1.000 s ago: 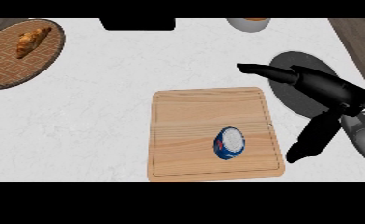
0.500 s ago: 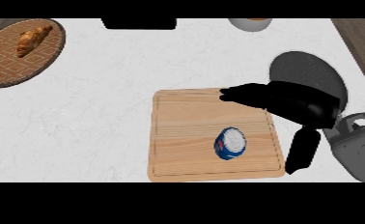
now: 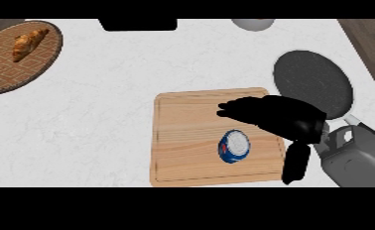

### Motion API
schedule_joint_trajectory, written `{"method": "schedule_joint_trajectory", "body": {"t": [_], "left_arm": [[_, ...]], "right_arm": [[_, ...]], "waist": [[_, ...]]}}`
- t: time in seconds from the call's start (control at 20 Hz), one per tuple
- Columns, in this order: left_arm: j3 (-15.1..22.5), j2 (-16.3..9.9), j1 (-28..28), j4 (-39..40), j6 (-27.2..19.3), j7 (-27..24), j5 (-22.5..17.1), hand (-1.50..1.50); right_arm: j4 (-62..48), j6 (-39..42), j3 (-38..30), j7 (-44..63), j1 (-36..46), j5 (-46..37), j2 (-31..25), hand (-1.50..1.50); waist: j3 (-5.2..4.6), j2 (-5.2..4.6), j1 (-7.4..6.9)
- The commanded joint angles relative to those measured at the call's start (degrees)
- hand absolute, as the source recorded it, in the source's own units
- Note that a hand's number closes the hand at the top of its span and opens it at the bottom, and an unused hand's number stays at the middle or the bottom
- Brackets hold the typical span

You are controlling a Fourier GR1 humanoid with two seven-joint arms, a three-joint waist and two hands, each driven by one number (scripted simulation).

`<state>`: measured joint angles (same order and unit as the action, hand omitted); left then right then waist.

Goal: Pick the can from the cutting board and place it in the pan

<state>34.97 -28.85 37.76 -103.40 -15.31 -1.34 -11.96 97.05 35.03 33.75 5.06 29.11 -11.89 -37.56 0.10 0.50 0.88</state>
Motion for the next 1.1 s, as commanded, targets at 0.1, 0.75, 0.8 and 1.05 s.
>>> {"method": "schedule_joint_trajectory", "body": {"t": [0.1, 0.75, 0.8, 1.05], "left_arm": [[-6.66, 6.57, -15.27, -7.32, -2.22, -6.93, 0.92, 0.00], [-6.29, 5.80, -15.28, -7.53, -2.47, -8.28, 0.22, 0.00], [-6.08, 5.62, -15.34, -6.80, -2.41, -8.72, 0.65, 0.00], [-5.12, 6.19, -16.20, -6.75, -3.20, -8.24, 1.24, 0.00]], "right_arm": [[-0.94, -1.95, 1.23, 1.26, -0.37, -1.81, 2.49, -1.50], [-5.67, -5.13, 5.00, 1.84, -1.97, -6.47, 6.34, -1.50], [-7.07, -5.68, 6.26, 1.87, -2.61, -7.21, 7.55, -1.50], [-6.88, -4.18, 10.16, -0.25, -0.18, -11.07, 7.18, 1.50]], "waist": [[-0.27, 0.03, 1.62], [-0.23, -0.22, 1.21], [-0.23, -0.47, 0.60], [-0.21, -0.32, 0.27]]}}
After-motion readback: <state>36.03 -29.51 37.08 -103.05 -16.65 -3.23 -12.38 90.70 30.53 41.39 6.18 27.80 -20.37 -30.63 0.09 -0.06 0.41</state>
